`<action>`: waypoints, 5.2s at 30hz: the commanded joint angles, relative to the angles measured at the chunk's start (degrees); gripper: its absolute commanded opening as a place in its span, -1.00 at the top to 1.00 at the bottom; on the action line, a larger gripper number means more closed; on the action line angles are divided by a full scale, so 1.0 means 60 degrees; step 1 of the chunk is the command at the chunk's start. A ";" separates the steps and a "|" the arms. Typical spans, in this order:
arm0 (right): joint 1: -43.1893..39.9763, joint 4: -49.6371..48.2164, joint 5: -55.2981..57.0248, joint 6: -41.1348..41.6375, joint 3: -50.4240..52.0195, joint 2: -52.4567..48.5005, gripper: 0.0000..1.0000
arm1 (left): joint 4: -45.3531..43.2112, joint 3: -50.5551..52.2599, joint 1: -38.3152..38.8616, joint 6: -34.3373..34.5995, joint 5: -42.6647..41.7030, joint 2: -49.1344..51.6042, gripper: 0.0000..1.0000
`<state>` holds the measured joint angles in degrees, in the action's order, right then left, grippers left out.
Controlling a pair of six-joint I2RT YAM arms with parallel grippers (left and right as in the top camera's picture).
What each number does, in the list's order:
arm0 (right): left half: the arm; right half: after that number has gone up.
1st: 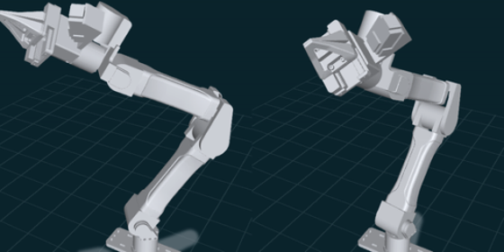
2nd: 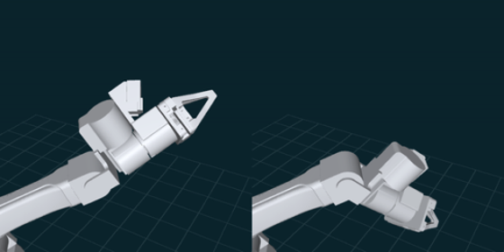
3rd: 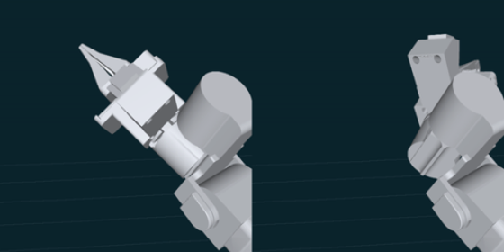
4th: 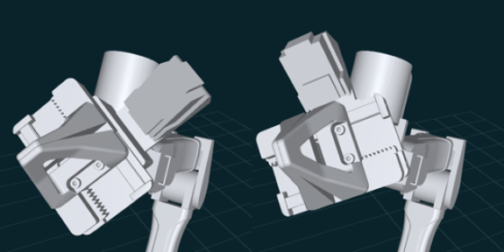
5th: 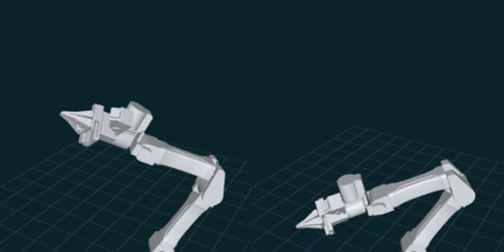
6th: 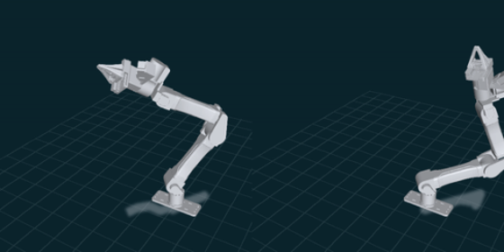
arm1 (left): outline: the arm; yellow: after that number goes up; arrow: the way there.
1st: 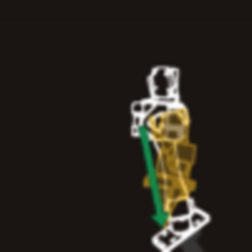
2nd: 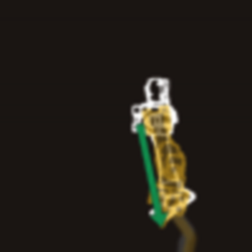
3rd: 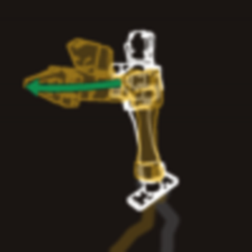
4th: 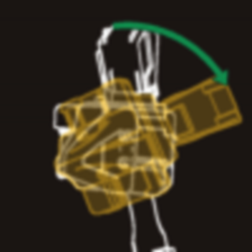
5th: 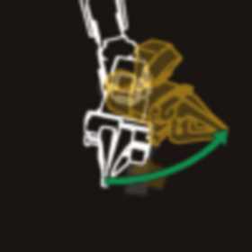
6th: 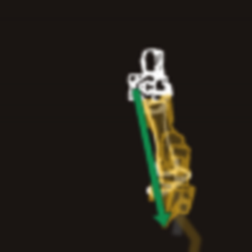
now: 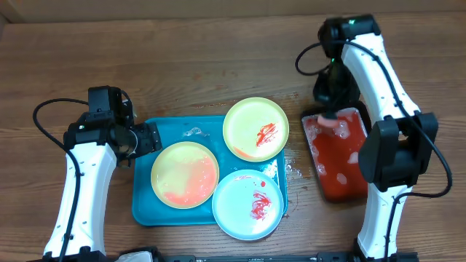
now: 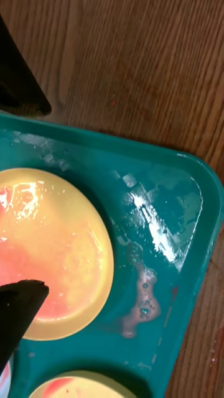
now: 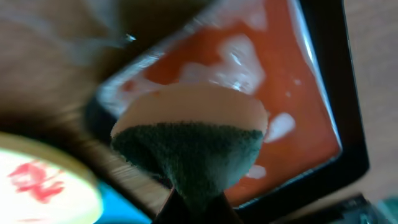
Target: Clean dirty plates on tray and stack at the side
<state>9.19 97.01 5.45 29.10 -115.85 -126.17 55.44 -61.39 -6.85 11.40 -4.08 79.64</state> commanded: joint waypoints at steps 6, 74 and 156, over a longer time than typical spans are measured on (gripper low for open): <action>0.0011 -0.0597 0.0517 0.0470 0.1894 0.1443 0.92 | -0.0255 0.0011 -0.0044 -0.0262 -0.0874 0.0120 -0.53; 0.0011 -0.3413 -0.1432 0.0331 0.9209 0.8688 0.92 | -0.1865 0.0892 -0.0026 -0.0244 -0.0827 0.1406 -0.18; 0.0011 -0.4204 -0.2004 0.0146 0.9209 0.8688 0.92 | -0.3053 0.0980 0.0018 -0.1865 -0.3235 -0.1461 0.90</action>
<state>9.19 72.34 -6.17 30.20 -60.40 -74.52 38.79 -53.89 -8.08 2.48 -16.69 71.75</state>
